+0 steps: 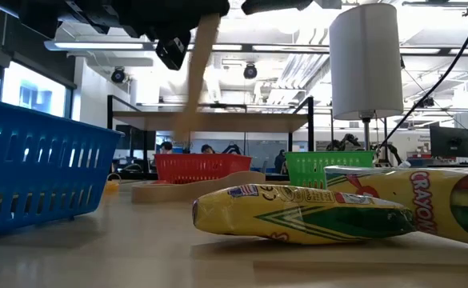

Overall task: Pick & Place Office Desk Supplies
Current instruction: Put the brown rubber band into the blue bin

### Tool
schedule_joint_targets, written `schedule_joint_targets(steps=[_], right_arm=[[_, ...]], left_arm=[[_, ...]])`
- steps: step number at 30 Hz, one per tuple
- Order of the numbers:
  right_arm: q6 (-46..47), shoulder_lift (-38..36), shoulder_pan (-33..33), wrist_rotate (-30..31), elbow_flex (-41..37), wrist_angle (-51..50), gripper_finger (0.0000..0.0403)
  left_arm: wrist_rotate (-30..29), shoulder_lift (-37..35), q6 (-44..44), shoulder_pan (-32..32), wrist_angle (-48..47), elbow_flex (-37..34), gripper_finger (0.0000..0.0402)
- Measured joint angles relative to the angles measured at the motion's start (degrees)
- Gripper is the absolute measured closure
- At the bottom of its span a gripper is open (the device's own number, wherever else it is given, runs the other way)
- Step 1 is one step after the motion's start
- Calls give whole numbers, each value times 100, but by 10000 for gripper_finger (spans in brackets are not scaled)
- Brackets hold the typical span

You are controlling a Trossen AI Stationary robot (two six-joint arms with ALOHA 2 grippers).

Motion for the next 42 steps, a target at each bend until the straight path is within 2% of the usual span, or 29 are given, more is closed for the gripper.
schedule_joint_targets(steps=[2, 5, 8, 12, 16, 20, 24, 28, 33, 42], right_arm=[[105, 0, 91, 174, 0, -11, 203], [255, 0, 293, 771, 0, -105, 179], [267, 0, 549, 1266, 0, -380, 175], [753, 0, 849, 1568, 0, -883, 180], [1300, 0, 1051, 1618, 0, -1138, 187], [1294, 0, 1209, 1609, 0, -1197, 196], [1297, 0, 1253, 1611, 0, -1264, 206], [1335, 0, 1251, 1613, 0, -1361, 216], [1430, 0, 1240, 1611, 0, -1448, 226], [1433, 0, 1236, 1611, 0, -1460, 231]], left_arm=[[-12, 0, -51, 0, -66, 0, 401], [-58, 0, -129, -1, -136, 0, 401], [-91, -50, -143, -60, -201, 0, 401], [-70, -386, -369, -211, -727, 101, 401], [-213, -865, -550, -533, -1631, 410, 401], [-859, -1145, -740, -1021, -3003, 1114, 401], [-1422, -1105, -1589, -1455, -5016, 2134, 401], [-1383, -1049, -2854, -1804, -6176, 2728, 401], [-1387, -1002, -3826, -2156, -6245, 2774, 401], [-1550, -197, -5260, -2379, -6141, 2750, 401]])
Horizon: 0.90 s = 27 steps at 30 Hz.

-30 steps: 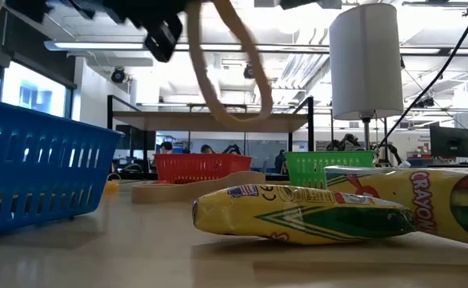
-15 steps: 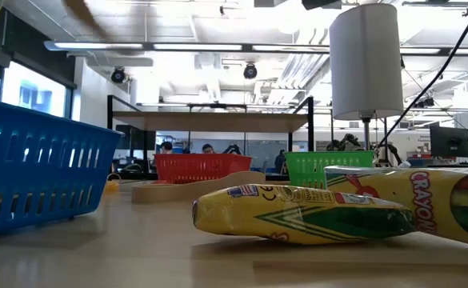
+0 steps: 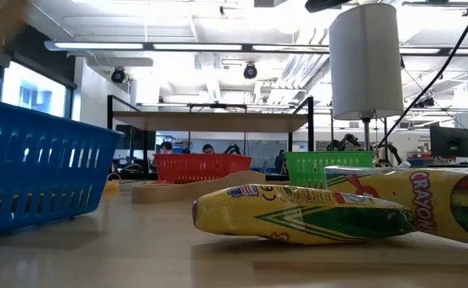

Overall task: Pick & Place Office Desk Supplies
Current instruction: Put the brown rubber band into the blue bin

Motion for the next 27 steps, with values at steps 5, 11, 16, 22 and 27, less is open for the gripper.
schedule_joint_targets(steps=[5, 11, 16, 22, 27], right_arm=[[120, 0, -1, -3, 0, -50, 231], [141, 0, 2, -4, 0, -70, 234], [125, 0, 2, -7, -2, -80, 234], [124, -2, -1, -7, -2, -83, 234], [124, -2, -1, -7, -7, -83, 234]], left_arm=[[-11, 90, -276, -120, 48, -4, 401], [-7, 96, -367, -140, 31, -27, 401], [1, 177, -1138, -137, -724, -101, 401], [127, 397, -1548, -137, -986, -105, 401], [651, 657, -1653, -23, -1026, -105, 401]])
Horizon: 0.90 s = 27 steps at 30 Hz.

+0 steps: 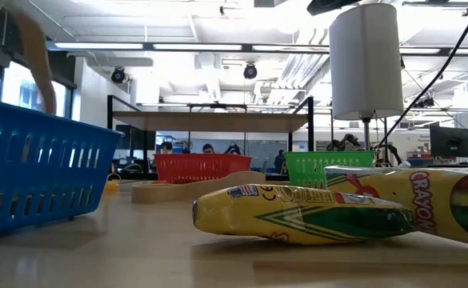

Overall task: Pick & Place Office Desk Supplies
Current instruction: Put the brown rubber band into the blue bin, then put the yellow spring keychain into the green bin

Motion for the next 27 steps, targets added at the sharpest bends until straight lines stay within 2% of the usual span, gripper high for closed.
schedule_joint_targets(steps=[6, 13, 19, 27], right_arm=[[-13, 0, 0, 0, 0, 0, 235], [-15, 0, 0, 0, 0, 0, 235], [-15, 0, 0, -2, 0, 0, 235], [-17, 0, 0, 0, 0, 0, 235]], left_arm=[[713, 202, 120, 356, -187, 0, 401], [1003, 200, 78, 515, -497, 4, 391], [1067, 199, -434, 509, -1375, 2, 350], [1068, 198, -113, 509, -858, 4, 285]])
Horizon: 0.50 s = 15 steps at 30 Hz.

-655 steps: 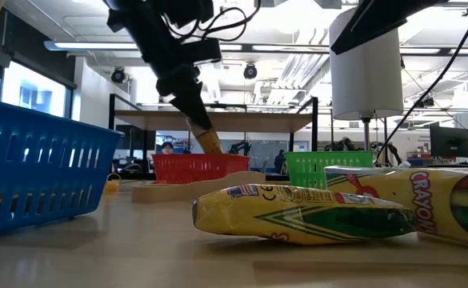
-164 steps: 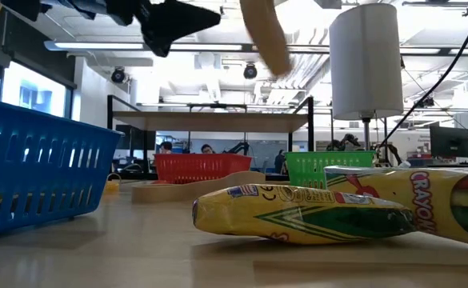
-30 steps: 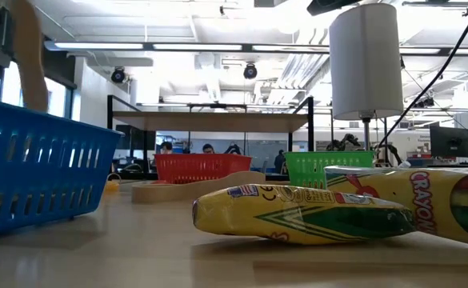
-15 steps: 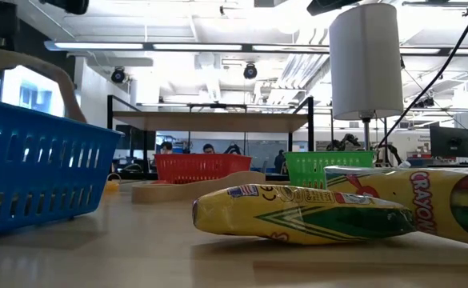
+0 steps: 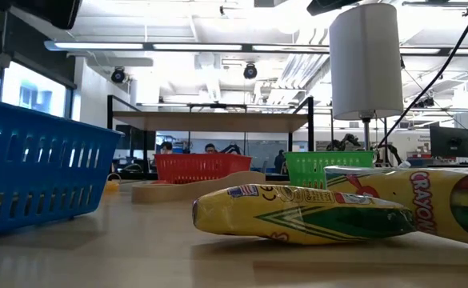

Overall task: Pick & Place Office Desk Supplies
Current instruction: Put the yellow spring keychain into the green bin

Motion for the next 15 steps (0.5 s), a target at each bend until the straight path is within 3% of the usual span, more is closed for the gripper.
schedule_joint_targets(steps=[5, 11, 15], right_arm=[[0, 0, 0, -2, 0, -3, 235], [48, 0, 0, -109, -6, -126, 235], [61, -2, 0, -115, -105, -134, 235]], left_arm=[[328, 0, 391, 45, 408, 0, 273], [1367, -2, 602, 306, 361, 9, 273], [1508, -43, 838, 401, 355, 7, 273]])
